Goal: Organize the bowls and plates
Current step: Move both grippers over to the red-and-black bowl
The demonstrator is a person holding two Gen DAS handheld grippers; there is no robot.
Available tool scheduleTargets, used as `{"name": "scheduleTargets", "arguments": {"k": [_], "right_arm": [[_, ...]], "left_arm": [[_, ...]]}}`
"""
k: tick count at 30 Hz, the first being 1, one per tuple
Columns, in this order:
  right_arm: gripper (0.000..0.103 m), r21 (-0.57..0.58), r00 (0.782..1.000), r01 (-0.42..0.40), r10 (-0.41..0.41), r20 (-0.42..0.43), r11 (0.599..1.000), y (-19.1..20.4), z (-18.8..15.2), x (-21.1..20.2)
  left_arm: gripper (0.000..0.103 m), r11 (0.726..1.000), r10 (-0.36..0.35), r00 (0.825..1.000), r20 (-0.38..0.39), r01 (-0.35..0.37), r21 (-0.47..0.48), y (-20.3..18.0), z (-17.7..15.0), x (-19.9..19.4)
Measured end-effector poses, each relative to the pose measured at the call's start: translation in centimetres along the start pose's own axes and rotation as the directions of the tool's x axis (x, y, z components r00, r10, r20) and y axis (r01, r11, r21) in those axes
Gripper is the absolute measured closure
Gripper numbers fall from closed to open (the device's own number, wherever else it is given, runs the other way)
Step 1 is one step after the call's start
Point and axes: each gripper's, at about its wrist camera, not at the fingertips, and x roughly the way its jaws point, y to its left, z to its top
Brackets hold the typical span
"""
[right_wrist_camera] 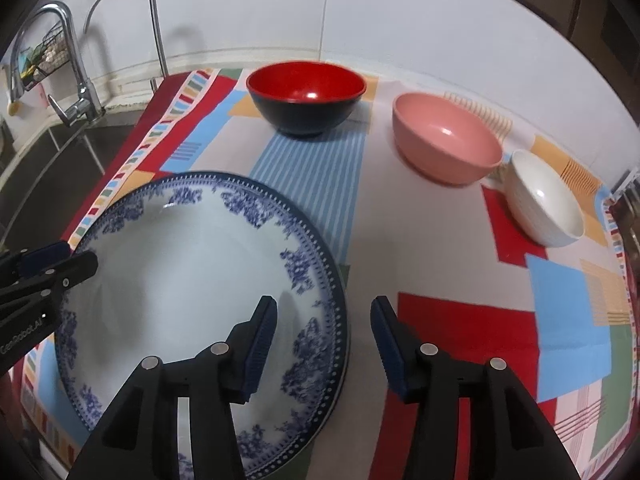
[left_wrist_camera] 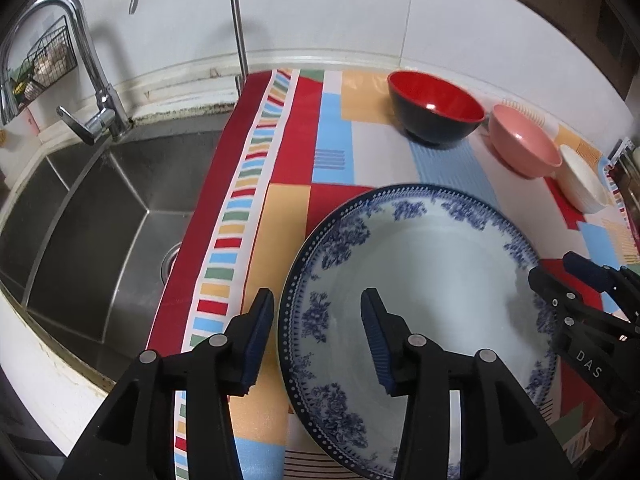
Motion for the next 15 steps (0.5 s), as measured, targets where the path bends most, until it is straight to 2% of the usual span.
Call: {"name": "scheduleTargets", "arguments": {"k": [15], "right_arm": [[0.053,0.078,0.991,-0.024,0.013,0.131,0.997,-2.0,2.4,-3.4]], "left_arm": [[0.051,0.999,-0.042,0.990,0.134,0.037,0.039,-1.4,3.8,-3.0]]}}
